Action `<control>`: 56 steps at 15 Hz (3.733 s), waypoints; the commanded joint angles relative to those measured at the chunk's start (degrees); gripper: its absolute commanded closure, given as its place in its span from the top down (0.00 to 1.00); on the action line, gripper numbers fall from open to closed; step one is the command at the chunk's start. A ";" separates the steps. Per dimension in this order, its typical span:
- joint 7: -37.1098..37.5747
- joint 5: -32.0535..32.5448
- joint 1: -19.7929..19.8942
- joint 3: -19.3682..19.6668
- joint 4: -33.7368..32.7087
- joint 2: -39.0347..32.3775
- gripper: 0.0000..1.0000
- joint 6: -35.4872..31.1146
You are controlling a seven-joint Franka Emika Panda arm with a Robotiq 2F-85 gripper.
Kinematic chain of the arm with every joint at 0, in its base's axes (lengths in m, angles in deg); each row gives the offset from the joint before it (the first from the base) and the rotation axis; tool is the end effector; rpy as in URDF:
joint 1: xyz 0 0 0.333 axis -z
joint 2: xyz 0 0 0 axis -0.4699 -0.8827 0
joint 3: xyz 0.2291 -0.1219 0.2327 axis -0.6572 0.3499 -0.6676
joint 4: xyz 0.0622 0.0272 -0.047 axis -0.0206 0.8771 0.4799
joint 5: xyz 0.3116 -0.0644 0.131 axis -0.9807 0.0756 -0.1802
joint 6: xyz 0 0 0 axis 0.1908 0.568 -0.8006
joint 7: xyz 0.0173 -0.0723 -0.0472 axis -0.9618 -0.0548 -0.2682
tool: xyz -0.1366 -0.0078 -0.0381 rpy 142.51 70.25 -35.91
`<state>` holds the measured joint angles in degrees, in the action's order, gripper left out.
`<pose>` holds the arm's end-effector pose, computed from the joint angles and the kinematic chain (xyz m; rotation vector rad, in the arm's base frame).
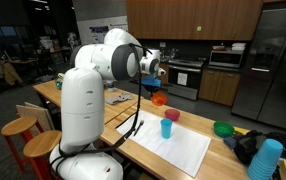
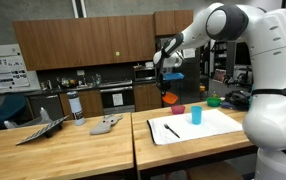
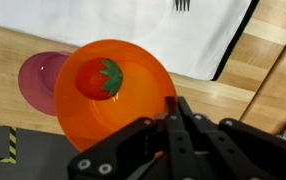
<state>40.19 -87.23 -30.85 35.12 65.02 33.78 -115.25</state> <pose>0.6010 0.0829 0.4428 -3.0460 -0.2526 -0.1913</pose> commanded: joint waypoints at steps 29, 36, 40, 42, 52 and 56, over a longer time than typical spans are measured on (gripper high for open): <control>27.35 1.03 -11.73 -8.09 21.98 11.83 0.04 -12.77; 33.10 2.32 -12.35 -8.96 27.35 14.72 0.04 -15.96; 33.10 2.32 -12.39 -8.99 27.35 14.72 0.04 -15.96; 31.32 1.76 -12.11 -8.70 27.91 15.50 0.01 -15.57; 5.85 -5.29 -7.44 -3.72 34.45 22.67 0.01 -21.54; -4.01 -13.11 -7.10 -0.87 35.89 24.74 0.01 -22.67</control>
<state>42.05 -95.94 -37.91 32.61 98.56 55.18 -137.12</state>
